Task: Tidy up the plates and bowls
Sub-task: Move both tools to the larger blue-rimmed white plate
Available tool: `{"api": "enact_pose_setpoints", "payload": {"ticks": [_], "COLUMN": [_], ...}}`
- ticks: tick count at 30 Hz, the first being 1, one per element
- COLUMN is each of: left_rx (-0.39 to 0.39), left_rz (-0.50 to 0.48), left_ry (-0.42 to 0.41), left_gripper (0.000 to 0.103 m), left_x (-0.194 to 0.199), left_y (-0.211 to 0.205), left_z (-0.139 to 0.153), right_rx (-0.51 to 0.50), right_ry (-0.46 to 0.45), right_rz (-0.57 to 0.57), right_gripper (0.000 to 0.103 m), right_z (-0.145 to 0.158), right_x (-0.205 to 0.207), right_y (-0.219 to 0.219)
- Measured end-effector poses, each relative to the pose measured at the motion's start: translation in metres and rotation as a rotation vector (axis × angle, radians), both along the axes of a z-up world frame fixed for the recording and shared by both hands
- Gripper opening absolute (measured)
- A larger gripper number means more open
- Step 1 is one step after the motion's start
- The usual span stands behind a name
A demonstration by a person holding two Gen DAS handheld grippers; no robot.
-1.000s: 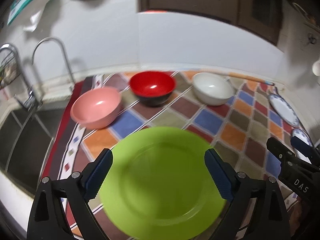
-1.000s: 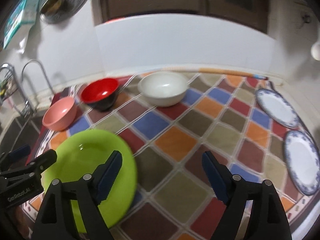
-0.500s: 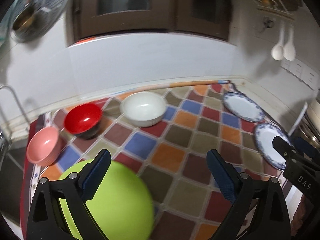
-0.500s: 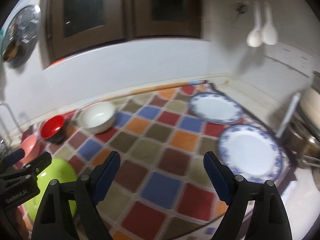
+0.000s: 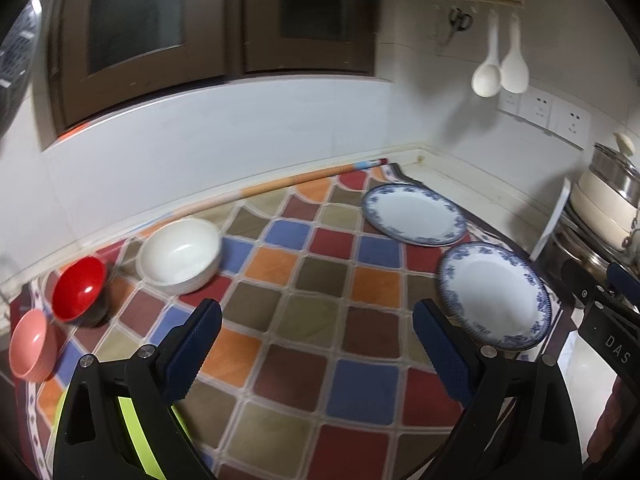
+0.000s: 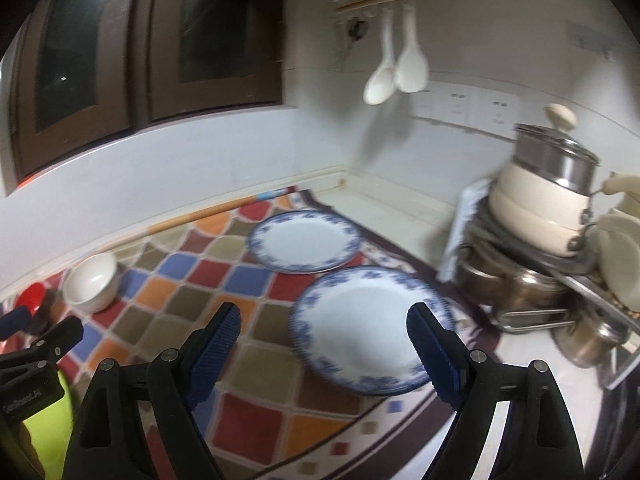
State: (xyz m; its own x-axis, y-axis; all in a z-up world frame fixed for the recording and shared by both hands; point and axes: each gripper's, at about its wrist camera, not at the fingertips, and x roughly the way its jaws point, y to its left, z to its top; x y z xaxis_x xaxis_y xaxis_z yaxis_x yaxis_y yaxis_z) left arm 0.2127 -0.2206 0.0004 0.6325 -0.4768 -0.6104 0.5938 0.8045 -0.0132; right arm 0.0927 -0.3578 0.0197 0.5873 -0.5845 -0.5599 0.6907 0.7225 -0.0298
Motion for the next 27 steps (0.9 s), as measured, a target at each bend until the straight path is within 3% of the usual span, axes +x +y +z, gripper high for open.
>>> {"api": "enact_pose_setpoints", "payload": {"ticks": [16,27], "left_rx": [0.069,0.127], "left_rz": [-0.151,-0.202], "left_ry": [-0.007,0.064], "left_gripper": [0.097,0.091], "left_x": [0.005,0.022], "left_y": [-0.091,-0.145], "left_z": [-0.011,-0.048], "right_rx": [0.021,0.063], "right_ry": [-0.002,0.042], "right_rz": [-0.175,-0.235], "right_gripper": [0.085,0.08], "right_z": [-0.02,-0.057], "right_x": [-0.033,-0.032], "right_y": [-0.072,-0.107]}}
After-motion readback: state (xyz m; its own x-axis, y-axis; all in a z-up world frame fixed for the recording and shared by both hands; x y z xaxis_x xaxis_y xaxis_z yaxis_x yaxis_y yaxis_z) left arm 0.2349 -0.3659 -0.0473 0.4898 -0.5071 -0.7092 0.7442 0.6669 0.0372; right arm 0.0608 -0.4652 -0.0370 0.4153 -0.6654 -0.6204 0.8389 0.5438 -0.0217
